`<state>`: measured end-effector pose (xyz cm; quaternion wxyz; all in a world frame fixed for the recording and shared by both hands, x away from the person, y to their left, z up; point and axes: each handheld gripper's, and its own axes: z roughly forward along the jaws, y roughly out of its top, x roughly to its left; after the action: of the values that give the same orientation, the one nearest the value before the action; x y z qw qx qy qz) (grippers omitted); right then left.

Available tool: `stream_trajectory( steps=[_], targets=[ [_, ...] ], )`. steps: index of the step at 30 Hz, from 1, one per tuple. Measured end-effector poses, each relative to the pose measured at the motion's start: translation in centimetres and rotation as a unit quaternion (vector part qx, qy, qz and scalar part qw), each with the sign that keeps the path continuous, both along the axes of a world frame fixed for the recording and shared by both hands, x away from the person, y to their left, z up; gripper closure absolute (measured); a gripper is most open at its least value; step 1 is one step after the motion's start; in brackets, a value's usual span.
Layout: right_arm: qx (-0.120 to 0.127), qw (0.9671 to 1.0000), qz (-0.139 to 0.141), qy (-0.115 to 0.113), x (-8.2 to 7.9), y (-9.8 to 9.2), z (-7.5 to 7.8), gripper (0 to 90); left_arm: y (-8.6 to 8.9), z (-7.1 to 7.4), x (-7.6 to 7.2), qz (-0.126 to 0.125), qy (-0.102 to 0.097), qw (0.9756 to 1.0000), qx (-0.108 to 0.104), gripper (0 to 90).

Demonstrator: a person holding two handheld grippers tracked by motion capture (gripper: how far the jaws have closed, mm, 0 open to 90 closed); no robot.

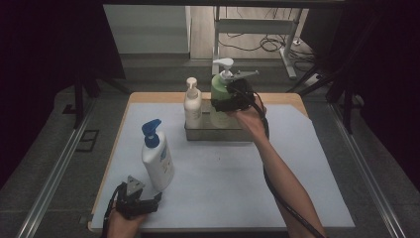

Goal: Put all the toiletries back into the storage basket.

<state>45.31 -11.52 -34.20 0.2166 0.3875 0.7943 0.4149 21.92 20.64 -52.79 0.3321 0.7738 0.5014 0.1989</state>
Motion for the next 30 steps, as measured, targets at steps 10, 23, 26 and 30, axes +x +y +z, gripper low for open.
stream_trajectory(
  steps=[10, 23, 26, 30],
  targets=[
    [0.002, 0.9999, -0.009, 0.004, 1.2, 0.4, -1.7, 12.3, 0.0, 0.0, 0.0, 0.000, 0.001, 1.0000, -0.001, 11.9],
    [-0.017, 0.9996, 0.001, 0.022, 1.5, 1.1, -3.3, 12.5, 0.0, 0.0, 0.0, 0.000, 0.001, 1.0000, -0.001, 11.9],
    [-0.021, 0.9994, 0.002, 0.028, 1.6, 1.1, -3.6, 12.5, 0.0, 0.0, 0.0, 0.000, 0.001, 1.0000, -0.001, 11.9],
    [-0.026, 0.9991, 0.002, 0.033, 1.7, 1.2, -4.2, 12.5, 0.0, 0.0, 0.0, 0.000, 0.001, 1.0000, -0.001, 11.9]
  ],
)
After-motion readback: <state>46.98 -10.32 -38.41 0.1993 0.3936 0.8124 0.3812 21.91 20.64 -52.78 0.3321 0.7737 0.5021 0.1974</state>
